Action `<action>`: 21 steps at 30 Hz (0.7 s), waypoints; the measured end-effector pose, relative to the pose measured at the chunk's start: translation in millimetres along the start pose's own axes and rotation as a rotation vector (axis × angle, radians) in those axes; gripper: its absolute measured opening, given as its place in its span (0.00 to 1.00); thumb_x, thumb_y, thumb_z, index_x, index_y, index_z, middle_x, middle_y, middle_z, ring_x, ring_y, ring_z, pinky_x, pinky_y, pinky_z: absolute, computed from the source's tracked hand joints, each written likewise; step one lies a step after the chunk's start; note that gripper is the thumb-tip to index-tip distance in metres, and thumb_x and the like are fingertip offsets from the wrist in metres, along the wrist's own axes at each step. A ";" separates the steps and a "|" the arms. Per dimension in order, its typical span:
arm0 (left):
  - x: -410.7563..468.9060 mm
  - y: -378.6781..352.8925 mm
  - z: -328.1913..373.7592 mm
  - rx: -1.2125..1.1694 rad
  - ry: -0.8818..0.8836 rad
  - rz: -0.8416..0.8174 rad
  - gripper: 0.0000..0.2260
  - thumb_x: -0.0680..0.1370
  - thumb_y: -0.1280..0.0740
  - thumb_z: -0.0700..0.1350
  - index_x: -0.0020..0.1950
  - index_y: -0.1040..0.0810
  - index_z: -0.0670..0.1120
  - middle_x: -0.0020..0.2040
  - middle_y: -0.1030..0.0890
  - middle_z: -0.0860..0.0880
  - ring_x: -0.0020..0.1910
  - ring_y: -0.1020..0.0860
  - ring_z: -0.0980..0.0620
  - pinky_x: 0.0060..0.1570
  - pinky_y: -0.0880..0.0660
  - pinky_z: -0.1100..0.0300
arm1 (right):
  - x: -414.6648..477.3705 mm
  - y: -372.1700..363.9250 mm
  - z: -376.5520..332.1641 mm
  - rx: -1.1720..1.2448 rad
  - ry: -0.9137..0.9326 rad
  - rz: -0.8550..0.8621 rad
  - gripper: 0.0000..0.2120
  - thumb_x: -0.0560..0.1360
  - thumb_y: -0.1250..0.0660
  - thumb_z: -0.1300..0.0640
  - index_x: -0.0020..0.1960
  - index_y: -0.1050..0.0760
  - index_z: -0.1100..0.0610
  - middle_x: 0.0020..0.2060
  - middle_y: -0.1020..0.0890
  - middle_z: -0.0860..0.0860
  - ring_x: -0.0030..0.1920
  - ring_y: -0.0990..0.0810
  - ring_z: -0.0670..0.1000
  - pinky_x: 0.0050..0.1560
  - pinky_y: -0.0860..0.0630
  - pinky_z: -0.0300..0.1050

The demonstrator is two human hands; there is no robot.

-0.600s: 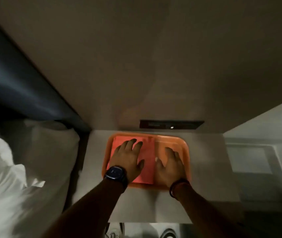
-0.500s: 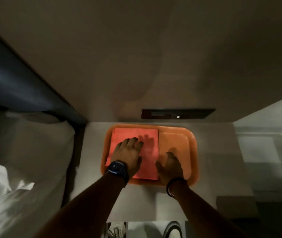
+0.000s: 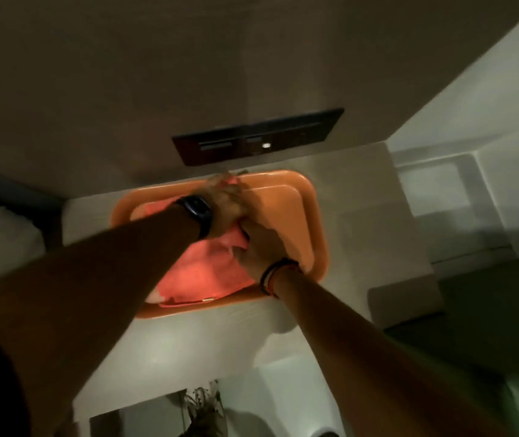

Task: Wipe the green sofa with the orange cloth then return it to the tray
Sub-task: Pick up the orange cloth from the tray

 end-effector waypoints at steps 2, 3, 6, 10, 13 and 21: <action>9.1 23.3 12.5 -0.015 -0.061 -0.076 0.22 0.72 0.32 0.51 0.65 0.29 0.50 0.68 0.27 0.44 0.67 0.31 0.43 0.68 0.37 0.49 | -17.3 38.5 3.0 0.060 0.073 0.061 0.12 0.73 0.32 0.58 0.56 0.26 0.57 0.55 0.20 0.59 0.55 0.23 0.61 0.54 0.28 0.49; 12.2 37.0 20.1 -0.010 -0.023 -0.116 0.21 0.71 0.31 0.51 0.63 0.27 0.49 0.64 0.25 0.43 0.63 0.28 0.41 0.64 0.32 0.49 | -27.8 58.9 4.8 0.072 0.109 0.082 0.09 0.72 0.32 0.59 0.52 0.25 0.58 0.52 0.19 0.59 0.52 0.22 0.60 0.49 0.29 0.46; 21.2 86.0 52.4 0.129 0.086 -0.103 0.16 0.69 0.30 0.55 0.54 0.21 0.52 0.54 0.19 0.44 0.54 0.23 0.42 0.55 0.27 0.54 | -65.6 122.2 15.7 0.049 0.187 0.106 0.06 0.73 0.34 0.61 0.49 0.25 0.59 0.50 0.19 0.61 0.51 0.22 0.61 0.43 0.35 0.44; 39.8 172.2 148.1 0.103 -0.110 0.157 0.16 0.69 0.36 0.57 0.40 0.19 0.45 0.40 0.17 0.41 0.43 0.21 0.39 0.49 0.24 0.48 | -142.3 224.7 45.6 0.024 0.193 0.207 0.06 0.72 0.35 0.64 0.49 0.26 0.58 0.44 0.19 0.59 0.48 0.21 0.60 0.41 0.31 0.44; 64.4 239.3 254.6 0.027 -0.223 0.259 0.12 0.68 0.33 0.52 0.39 0.20 0.44 0.37 0.19 0.40 0.39 0.21 0.37 0.42 0.23 0.45 | -234.0 306.1 93.7 0.018 0.164 0.351 0.03 0.71 0.36 0.65 0.45 0.27 0.60 0.36 0.21 0.56 0.39 0.23 0.59 0.38 0.28 0.49; 133.3 303.6 597.9 0.121 -0.676 0.487 0.08 0.71 0.35 0.46 0.45 0.21 0.43 0.43 0.21 0.40 0.42 0.22 0.38 0.42 0.27 0.48 | -520.5 418.4 272.7 -0.162 -0.083 0.735 0.09 0.68 0.37 0.67 0.40 0.33 0.56 0.34 0.27 0.54 0.36 0.27 0.59 0.38 0.31 0.52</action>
Point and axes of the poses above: each hand's wrist, its own x-axis towards the middle knuckle, its own y-axis out of the back of the hand, z = x × y, the point moved 3 cm from there along x, towards the middle knuckle
